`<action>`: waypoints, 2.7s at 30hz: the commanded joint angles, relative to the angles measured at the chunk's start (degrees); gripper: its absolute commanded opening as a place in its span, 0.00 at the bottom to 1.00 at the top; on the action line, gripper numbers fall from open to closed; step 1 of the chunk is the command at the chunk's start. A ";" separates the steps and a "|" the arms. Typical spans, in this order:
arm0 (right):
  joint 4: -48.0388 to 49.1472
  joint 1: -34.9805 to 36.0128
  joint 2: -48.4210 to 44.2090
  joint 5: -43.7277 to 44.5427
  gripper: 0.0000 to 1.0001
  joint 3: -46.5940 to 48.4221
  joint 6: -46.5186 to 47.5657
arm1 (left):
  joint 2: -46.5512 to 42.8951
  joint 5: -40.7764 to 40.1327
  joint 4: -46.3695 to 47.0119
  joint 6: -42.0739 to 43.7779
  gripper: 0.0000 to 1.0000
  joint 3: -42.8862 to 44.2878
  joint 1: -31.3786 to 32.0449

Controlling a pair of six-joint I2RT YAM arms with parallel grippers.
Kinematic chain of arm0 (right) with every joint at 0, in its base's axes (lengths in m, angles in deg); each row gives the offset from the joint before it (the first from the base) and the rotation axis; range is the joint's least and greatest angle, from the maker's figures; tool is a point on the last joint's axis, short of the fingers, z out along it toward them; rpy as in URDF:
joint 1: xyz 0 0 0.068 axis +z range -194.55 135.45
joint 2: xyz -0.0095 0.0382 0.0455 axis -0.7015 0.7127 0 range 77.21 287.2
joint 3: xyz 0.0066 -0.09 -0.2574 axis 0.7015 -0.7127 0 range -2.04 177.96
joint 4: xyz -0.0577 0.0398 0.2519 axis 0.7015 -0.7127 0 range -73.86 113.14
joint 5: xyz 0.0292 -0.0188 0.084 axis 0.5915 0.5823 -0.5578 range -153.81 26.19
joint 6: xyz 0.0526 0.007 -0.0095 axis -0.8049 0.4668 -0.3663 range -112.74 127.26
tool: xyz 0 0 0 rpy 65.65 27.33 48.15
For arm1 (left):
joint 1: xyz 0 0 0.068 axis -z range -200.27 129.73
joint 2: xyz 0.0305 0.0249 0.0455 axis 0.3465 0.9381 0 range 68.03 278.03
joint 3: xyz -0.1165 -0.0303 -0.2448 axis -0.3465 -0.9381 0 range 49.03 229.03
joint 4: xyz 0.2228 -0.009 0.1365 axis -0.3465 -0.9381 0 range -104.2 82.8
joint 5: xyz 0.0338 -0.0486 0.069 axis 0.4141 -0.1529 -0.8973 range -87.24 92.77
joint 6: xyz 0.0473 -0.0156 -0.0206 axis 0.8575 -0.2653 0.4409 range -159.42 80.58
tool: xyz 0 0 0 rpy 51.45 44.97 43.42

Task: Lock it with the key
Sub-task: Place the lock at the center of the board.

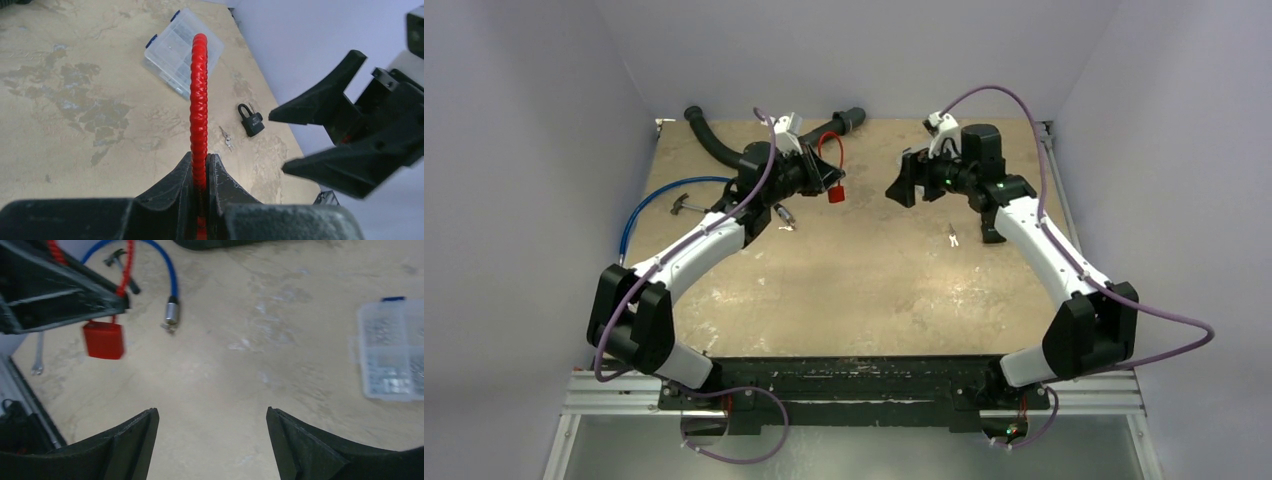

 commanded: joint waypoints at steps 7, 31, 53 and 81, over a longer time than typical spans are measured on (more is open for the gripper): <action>2.12 10.13 0.34 0.47 0.96 5.85 -9.33 | 1.45 -7.92 1.24 -4.01 0.00 4.52 3.47; 5.67 18.50 8.62 13.78 0.75 11.62 -15.35 | 1.93 -8.85 1.72 -4.93 0.00 5.39 4.89; 7.13 18.53 8.82 16.01 0.47 9.61 -15.90 | 1.66 -5.92 4.47 -10.60 0.00 3.33 4.80; 1.48 7.22 1.35 24.41 0.14 -9.62 -4.19 | -7.02 -5.12 -10.72 9.69 1.00 1.22 -3.49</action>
